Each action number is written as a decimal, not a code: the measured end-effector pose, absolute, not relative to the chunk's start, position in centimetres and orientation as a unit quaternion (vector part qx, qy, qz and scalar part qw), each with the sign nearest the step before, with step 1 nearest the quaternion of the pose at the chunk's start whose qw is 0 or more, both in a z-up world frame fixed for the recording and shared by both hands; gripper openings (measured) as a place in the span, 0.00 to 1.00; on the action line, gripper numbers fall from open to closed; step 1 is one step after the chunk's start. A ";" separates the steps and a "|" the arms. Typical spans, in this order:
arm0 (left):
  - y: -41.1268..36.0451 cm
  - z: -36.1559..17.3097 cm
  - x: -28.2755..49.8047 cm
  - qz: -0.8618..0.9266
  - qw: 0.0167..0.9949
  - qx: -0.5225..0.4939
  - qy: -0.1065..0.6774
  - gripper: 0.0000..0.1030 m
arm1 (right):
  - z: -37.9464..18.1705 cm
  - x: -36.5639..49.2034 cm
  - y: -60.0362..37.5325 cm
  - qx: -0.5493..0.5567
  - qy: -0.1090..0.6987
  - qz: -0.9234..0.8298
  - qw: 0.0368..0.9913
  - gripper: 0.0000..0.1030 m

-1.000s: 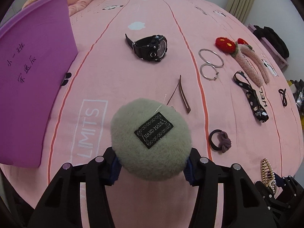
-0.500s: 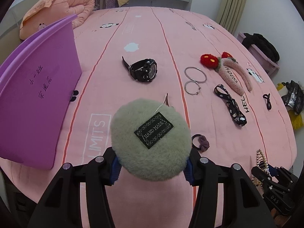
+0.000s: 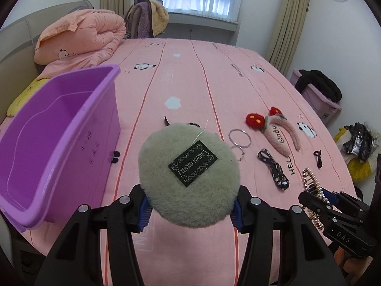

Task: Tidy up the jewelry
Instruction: 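Carry the pouch and pearl claw over the purple tub with both tools, then open both tools to drop the pouch and pearl claw into the tub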

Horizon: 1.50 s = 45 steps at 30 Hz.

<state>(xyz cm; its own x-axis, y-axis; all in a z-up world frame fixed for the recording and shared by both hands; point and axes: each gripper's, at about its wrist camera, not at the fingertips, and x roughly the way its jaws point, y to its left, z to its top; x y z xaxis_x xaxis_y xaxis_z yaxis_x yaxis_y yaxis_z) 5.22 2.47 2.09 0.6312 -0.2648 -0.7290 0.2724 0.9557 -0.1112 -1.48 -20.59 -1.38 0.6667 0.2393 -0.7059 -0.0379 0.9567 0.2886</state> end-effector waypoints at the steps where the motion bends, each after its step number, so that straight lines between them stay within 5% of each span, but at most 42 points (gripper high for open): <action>1: 3.3 2.9 5.4 -0.147 0.906 0.001 0.396 0.49 | -0.6 -0.7 -19.7 0.125 0.396 0.089 0.906 0.39; 16: 22.3 7.1 11.5 0.000 0.926 0.005 0.377 0.50 | 7.3 12.7 0.9 0.096 0.356 0.281 0.886 0.39; 34: 30.7 0.2 17.0 0.052 0.872 -0.030 0.486 0.52 | 1.7 21.2 13.8 0.018 0.460 0.292 0.838 0.39; 38: 30.6 0.1 16.8 0.063 0.870 -0.021 0.488 0.65 | 1.1 21.3 13.6 0.017 0.460 0.281 0.842 0.39; 41: 30.5 0.3 16.5 0.063 0.873 -0.020 0.484 0.78 | 1.1 21.4 12.9 0.026 0.457 0.272 0.847 0.58; 45: 30.0 0.4 16.0 0.071 0.875 -0.006 0.480 0.84 | 1.0 21.1 12.4 0.018 0.452 0.267 0.851 0.60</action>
<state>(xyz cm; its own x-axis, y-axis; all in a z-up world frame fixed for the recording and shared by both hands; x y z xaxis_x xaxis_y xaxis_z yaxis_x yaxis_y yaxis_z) 16.02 29.97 0.44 0.5298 0.1180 -0.8399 -0.1294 0.9899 0.0574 21.10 12.43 1.03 0.4484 0.4698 -0.7604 -0.4375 0.8572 0.2716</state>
